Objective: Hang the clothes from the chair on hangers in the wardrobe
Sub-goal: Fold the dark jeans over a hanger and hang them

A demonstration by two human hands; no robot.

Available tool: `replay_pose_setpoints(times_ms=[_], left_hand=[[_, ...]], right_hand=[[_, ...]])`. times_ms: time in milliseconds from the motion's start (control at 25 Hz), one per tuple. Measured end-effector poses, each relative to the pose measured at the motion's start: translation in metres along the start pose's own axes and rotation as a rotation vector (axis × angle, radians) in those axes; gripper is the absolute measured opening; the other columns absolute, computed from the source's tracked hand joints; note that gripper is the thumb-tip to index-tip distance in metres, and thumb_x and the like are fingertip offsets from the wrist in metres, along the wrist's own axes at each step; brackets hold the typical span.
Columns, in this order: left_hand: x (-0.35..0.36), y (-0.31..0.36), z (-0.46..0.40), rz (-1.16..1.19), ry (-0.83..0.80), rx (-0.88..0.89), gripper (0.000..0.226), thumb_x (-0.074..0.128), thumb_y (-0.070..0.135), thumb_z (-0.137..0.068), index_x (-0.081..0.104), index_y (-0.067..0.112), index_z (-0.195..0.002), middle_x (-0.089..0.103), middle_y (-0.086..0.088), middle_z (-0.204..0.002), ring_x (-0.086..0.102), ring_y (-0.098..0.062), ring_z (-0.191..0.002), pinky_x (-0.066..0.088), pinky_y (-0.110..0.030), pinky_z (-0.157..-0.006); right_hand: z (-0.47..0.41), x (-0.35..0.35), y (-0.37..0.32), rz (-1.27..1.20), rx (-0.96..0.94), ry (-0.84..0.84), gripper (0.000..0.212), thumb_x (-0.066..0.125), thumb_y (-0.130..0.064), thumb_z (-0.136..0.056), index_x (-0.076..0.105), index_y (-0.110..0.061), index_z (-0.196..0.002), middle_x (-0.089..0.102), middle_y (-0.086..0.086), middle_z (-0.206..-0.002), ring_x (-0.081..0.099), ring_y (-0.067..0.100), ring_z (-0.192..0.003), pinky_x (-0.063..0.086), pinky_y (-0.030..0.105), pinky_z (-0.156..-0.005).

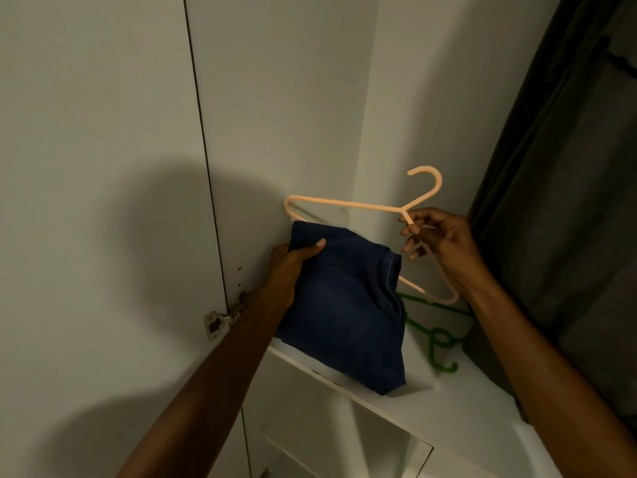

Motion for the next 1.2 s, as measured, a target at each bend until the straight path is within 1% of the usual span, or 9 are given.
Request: replay_pose_setpoints(times_ms=[160, 360, 520, 600, 720, 840, 1000, 1120, 1200], left_hand=[[-0.003, -0.024, -0.024, -0.043, 0.134, -0.088, 0.031, 0.084, 0.032, -0.079, 0.077, 0.005, -0.095, 0.078, -0.010, -0.089, 0.076, -0.019, -0.077, 0.055, -0.021, -0.055], [0.001, -0.036, -0.034, -0.040, 0.169, -0.074, 0.036, 0.088, 0.029, -0.078, 0.074, 0.006, -0.102, 0.076, -0.011, -0.098, 0.074, -0.021, -0.084, 0.055, -0.023, -0.059], [-0.011, -0.040, -0.029, -0.109, 0.327, -0.016, 0.039, 0.092, 0.033, -0.072, 0.072, 0.005, -0.090, 0.075, -0.006, -0.089, 0.073, -0.023, -0.082, 0.058, -0.029, -0.061], [-0.007, -0.047, -0.032, -0.169, 0.215, -0.039, 0.036, 0.092, 0.029, -0.074, 0.073, 0.005, -0.092, 0.076, -0.006, -0.091, 0.074, -0.023, -0.085, 0.059, -0.026, -0.062], [0.009, -0.065, -0.021, -0.176, -0.206, -0.223, 0.032, 0.081, 0.011, -0.084, 0.071, 0.001, -0.113, 0.075, -0.017, -0.106, 0.072, -0.036, -0.104, 0.060, -0.036, -0.079], [-0.018, -0.078, -0.006, -0.146, -0.189, -0.331, 0.030, 0.075, 0.016, -0.089, 0.070, 0.004, -0.116, 0.075, -0.016, -0.111, 0.072, -0.031, -0.101, 0.056, -0.043, -0.090], [-0.040, -0.066, -0.005, -0.519, -0.028, -0.050, 0.025, 0.076, 0.022, -0.090, 0.071, 0.007, -0.109, 0.075, -0.007, -0.102, 0.072, -0.025, -0.093, 0.058, -0.040, -0.082], [-0.044, -0.046, 0.009, -0.726, 0.172, 0.179, 0.026, 0.082, 0.032, -0.085, 0.071, 0.008, -0.083, 0.071, -0.003, -0.077, 0.067, -0.012, -0.068, 0.049, -0.026, -0.059], [-0.043, -0.047, 0.021, -0.725, 0.115, 0.227, 0.020, 0.077, 0.034, -0.090, 0.070, 0.015, -0.088, 0.070, 0.005, -0.080, 0.065, -0.004, -0.072, 0.045, -0.017, -0.061]], right_hand=[[0.008, 0.029, -0.011, 0.150, -0.152, -0.139, 0.019, 0.060, 0.002, -0.098, 0.073, -0.005, -0.110, 0.072, 0.007, -0.093, 0.066, 0.024, -0.065, 0.052, 0.029, -0.051], [0.020, 0.031, 0.033, 0.033, -0.058, -0.143, 0.019, 0.058, 0.003, -0.098, 0.073, -0.002, -0.109, 0.071, 0.011, -0.088, 0.060, 0.022, -0.061, 0.044, 0.025, -0.051], [0.047, 0.046, 0.064, -0.061, 0.018, -0.160, 0.020, 0.057, 0.008, -0.097, 0.073, 0.001, -0.107, 0.069, 0.012, -0.087, 0.058, 0.025, -0.064, 0.048, 0.025, -0.061], [0.058, 0.047, 0.081, -0.097, 0.070, -0.155, 0.023, 0.057, 0.009, -0.096, 0.074, -0.002, -0.106, 0.071, 0.014, -0.087, 0.062, 0.028, -0.066, 0.054, 0.027, -0.065], [0.069, 0.044, 0.100, -0.122, 0.135, -0.131, 0.026, 0.057, 0.011, -0.094, 0.074, -0.004, -0.105, 0.075, 0.008, -0.085, 0.070, 0.020, -0.068, 0.058, 0.025, -0.067], [0.070, 0.053, 0.102, -0.131, 0.142, -0.142, 0.025, 0.058, 0.011, -0.093, 0.072, -0.001, -0.110, 0.076, 0.009, -0.085, 0.070, 0.018, -0.068, 0.059, 0.025, -0.067], [0.075, 0.059, 0.097, -0.177, 0.131, -0.153, 0.025, 0.061, 0.012, -0.090, 0.073, -0.001, -0.108, 0.077, 0.011, -0.087, 0.071, 0.020, -0.069, 0.058, 0.025, -0.066], [0.085, 0.061, 0.097, -0.216, 0.139, -0.142, 0.025, 0.063, 0.013, -0.088, 0.071, 0.008, -0.111, 0.076, 0.016, -0.089, 0.072, 0.023, -0.073, 0.059, 0.026, -0.070], [0.093, 0.064, 0.099, -0.210, 0.127, -0.137, 0.025, 0.067, 0.011, -0.087, 0.071, 0.009, -0.111, 0.077, 0.017, -0.090, 0.073, 0.024, -0.076, 0.059, 0.028, -0.074]])
Point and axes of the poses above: each hand's wrist, its own z-axis away from the middle knuckle, its own x-axis out of the palm, y = z × x, the point moved 9 cm from there along -z, towards the middle knuckle
